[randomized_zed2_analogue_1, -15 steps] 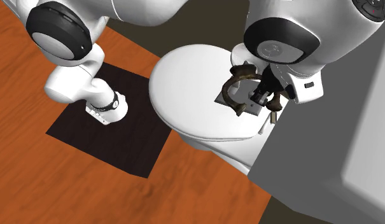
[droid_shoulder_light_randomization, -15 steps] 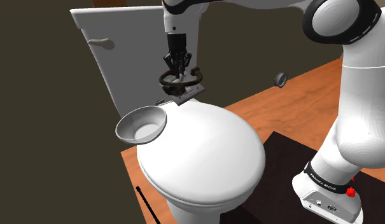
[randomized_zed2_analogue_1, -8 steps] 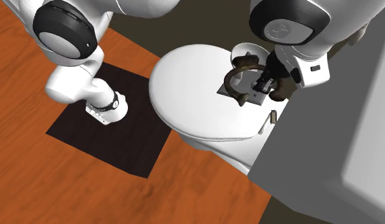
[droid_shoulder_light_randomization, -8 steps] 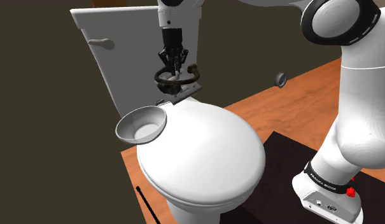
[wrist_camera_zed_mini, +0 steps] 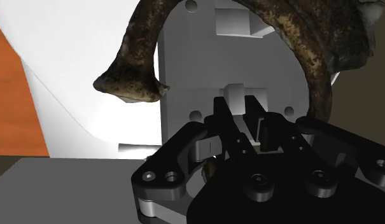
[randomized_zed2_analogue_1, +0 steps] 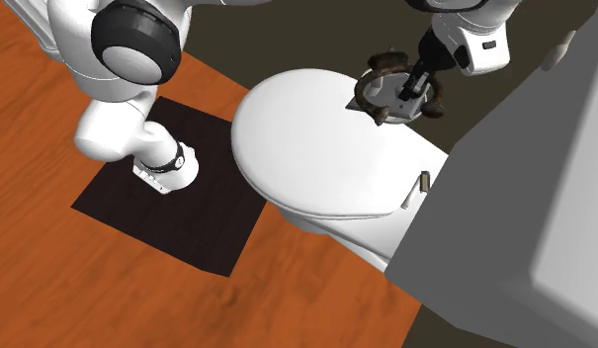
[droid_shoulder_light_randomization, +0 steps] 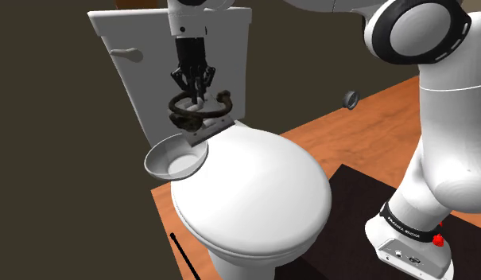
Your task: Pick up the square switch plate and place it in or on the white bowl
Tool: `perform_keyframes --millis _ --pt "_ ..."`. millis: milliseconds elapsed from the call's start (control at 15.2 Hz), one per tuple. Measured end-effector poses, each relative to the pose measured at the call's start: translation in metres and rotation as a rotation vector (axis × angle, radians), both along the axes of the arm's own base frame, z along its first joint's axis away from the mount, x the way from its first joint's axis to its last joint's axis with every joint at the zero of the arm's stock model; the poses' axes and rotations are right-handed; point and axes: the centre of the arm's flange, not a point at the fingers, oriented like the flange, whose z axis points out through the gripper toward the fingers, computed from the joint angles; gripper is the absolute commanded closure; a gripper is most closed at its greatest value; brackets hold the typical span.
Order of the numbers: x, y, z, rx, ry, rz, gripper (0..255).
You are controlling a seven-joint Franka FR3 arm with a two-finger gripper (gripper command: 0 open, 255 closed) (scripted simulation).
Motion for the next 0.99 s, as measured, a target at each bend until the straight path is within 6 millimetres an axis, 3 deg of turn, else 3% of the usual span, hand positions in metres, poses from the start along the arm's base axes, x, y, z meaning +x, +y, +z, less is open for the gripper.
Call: perform_keyframes --millis 198,330,990 --pt "-0.008 0.045 0.007 0.0 0.0 0.0 255" --pt "-0.012 0.061 -0.001 0.0 0.001 0.0 255" --pt "-0.011 0.062 -0.05 0.001 -0.009 -0.007 255"
